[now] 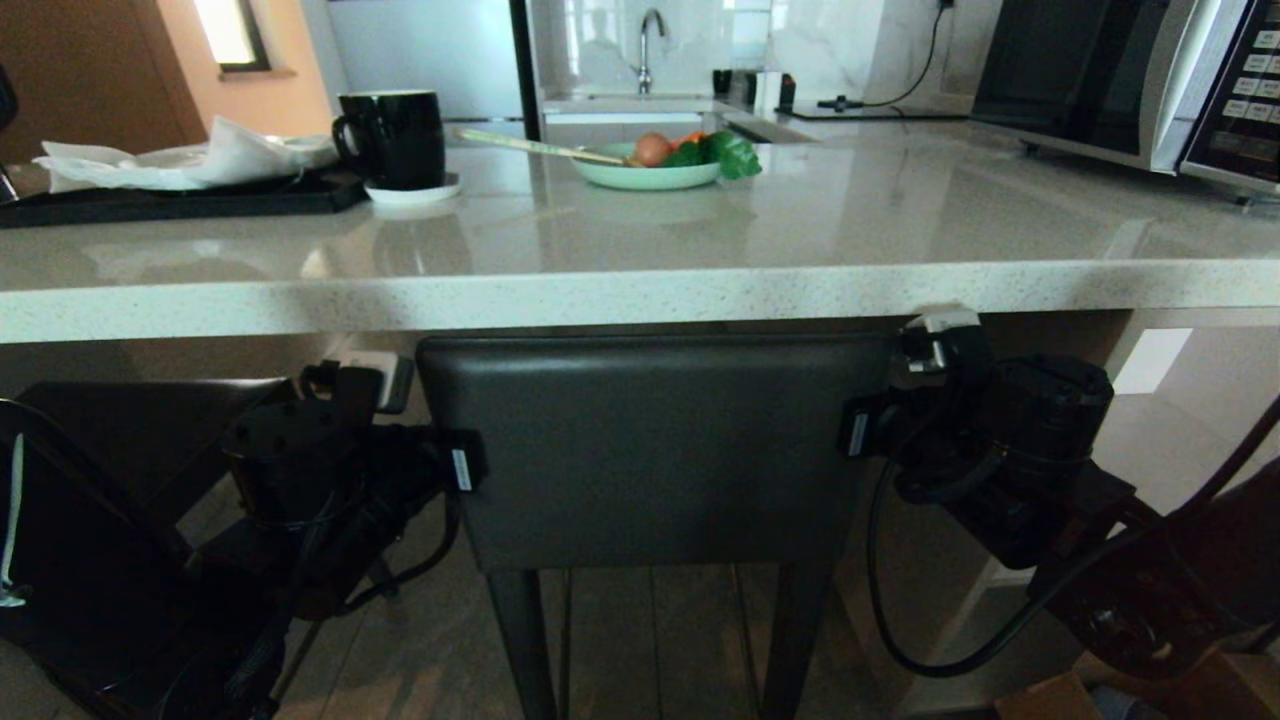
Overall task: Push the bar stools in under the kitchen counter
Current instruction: Push the gray chair back under the dining table
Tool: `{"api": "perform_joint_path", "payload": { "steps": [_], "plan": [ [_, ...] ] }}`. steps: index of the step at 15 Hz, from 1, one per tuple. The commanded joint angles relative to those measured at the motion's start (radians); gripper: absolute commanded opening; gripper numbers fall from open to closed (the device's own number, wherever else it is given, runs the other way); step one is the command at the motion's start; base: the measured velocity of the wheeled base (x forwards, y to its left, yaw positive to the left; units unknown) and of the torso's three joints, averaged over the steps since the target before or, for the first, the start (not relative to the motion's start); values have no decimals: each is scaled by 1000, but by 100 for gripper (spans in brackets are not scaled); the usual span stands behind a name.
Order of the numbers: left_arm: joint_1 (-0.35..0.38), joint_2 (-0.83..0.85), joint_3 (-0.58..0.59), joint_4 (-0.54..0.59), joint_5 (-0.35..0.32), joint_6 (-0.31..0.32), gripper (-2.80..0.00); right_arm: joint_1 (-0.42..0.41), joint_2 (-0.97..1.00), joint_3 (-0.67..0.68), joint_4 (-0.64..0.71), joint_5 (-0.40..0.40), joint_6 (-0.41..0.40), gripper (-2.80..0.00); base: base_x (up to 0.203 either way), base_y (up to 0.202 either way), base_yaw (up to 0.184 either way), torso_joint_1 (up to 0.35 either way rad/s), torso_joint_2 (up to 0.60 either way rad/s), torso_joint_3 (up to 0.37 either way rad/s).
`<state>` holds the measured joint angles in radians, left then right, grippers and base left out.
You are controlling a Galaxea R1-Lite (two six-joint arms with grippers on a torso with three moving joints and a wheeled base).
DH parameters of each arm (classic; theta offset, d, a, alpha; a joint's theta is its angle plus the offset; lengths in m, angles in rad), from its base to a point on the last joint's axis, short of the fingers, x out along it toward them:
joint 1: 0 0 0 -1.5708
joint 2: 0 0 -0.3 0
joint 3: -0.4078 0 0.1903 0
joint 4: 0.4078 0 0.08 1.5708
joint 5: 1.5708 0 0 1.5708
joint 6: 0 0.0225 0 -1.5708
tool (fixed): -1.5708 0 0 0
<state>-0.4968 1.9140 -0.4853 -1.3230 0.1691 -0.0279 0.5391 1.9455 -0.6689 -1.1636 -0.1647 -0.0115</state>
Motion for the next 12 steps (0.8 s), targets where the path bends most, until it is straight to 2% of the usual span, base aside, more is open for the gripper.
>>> {"api": "perform_joint_path", "payload": {
  "steps": [1, 5, 7, 9, 12],
  "plan": [
    [-55, -4, 1, -5, 3, -1, -280, 55, -4, 15, -21, -1, -1, -280, 0, 0, 0, 0, 0, 0],
    [-64, -40, 64, -19, 20, -1, -280, 55, -59, 64, -34, -11, -2, -280, 0, 0, 0, 0, 0, 0],
    [-66, -45, 106, -93, 57, -1, -280, 55, -100, 95, -36, -12, -1, -280, 0, 0, 0, 0, 0, 0],
    [-47, -56, 191, -203, 61, 5, -280, 52, -160, 134, -36, -16, 2, -280, 0, 0, 0, 0, 0, 0],
    [-16, -156, 244, -207, 73, 22, -280, 22, -259, 178, -34, -28, 6, -280, 0, 0, 0, 0, 0, 0]
  ]
}}
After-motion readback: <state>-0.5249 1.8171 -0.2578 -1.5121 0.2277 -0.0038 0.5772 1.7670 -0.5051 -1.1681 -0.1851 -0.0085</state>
